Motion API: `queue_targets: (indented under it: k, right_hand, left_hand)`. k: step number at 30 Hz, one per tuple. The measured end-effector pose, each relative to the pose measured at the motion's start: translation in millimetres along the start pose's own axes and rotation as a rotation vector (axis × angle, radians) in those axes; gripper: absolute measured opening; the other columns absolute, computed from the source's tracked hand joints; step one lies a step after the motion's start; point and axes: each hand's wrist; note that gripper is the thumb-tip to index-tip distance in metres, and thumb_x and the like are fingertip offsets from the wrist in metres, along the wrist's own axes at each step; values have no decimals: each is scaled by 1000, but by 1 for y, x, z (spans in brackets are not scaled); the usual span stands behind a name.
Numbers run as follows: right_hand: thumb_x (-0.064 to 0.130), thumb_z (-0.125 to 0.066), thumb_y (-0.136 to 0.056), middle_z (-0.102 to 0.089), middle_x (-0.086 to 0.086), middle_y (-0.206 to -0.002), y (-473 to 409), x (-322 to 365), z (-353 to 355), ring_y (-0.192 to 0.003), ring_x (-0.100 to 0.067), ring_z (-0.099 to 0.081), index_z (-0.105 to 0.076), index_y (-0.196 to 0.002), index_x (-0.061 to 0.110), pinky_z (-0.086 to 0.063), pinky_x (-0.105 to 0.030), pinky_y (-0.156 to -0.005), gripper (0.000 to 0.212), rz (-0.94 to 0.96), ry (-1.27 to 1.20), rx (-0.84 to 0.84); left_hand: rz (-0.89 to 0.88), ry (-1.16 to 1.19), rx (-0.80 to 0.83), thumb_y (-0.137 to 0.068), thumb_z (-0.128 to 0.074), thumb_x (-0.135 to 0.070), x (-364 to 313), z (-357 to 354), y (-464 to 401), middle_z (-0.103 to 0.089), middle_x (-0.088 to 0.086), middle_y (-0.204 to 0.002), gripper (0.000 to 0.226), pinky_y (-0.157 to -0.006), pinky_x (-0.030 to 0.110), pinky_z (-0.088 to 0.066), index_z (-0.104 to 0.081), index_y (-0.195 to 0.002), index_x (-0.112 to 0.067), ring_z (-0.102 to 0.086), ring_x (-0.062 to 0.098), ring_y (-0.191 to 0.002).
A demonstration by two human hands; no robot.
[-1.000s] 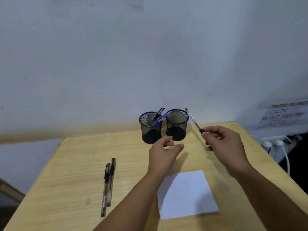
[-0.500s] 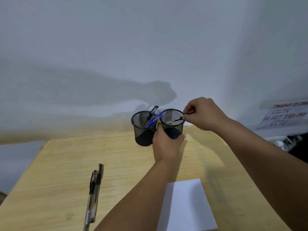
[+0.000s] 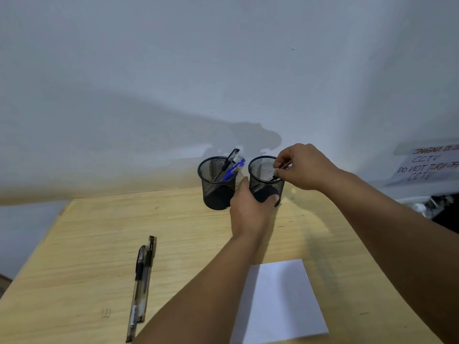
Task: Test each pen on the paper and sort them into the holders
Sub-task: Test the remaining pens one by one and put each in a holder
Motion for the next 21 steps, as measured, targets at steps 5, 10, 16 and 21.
queue_targets:
  k: [5,10,16,21]
  right_hand:
    - [38,-67,-81,-66,10,-118,23,1,5,-112,-22,-59,-67,-107,36,-48,-45,-95,27,-61,-75,-254]
    - [21,-67,-84,-69,13,-94,78,21,-10,-82,-13,-61,-69,-95,27,-46,-22,-66,13,-117,-455,-393]
    - [13,-68,-82,-70,7,-79,120,73,-68,-66,-12,-64,-71,-82,27,-47,-25,-61,15,-145,-596,-125]
    - [26,-73,-79,-70,8,-77,137,133,-118,-72,-11,-65,-70,-79,28,-53,-29,-63,3,-82,-525,102]
  left_hand:
    - [-37,-6,26,-78,-79,-31,1,30,18,-65,-8,-109,52,-80,21,-43,-60,-124,-19,-60,11,-100]
    - [-42,-25,55,-83,-74,-32,24,85,48,-66,-16,-110,44,-83,21,-51,-62,-125,-31,-59,0,-98]
    - [-95,-267,-19,-88,-68,-28,60,174,79,-63,-12,-121,39,-95,32,-47,-61,-126,-27,-55,10,-111]
    - [-78,-340,-52,-92,-62,-22,86,231,87,-63,-8,-124,34,-96,34,-47,-63,-126,-23,-57,14,-113]
Point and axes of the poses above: each hand's wrist, its own y-axis away from the middle knuckle, its own z-axis out of the back of the hand, x = y × z
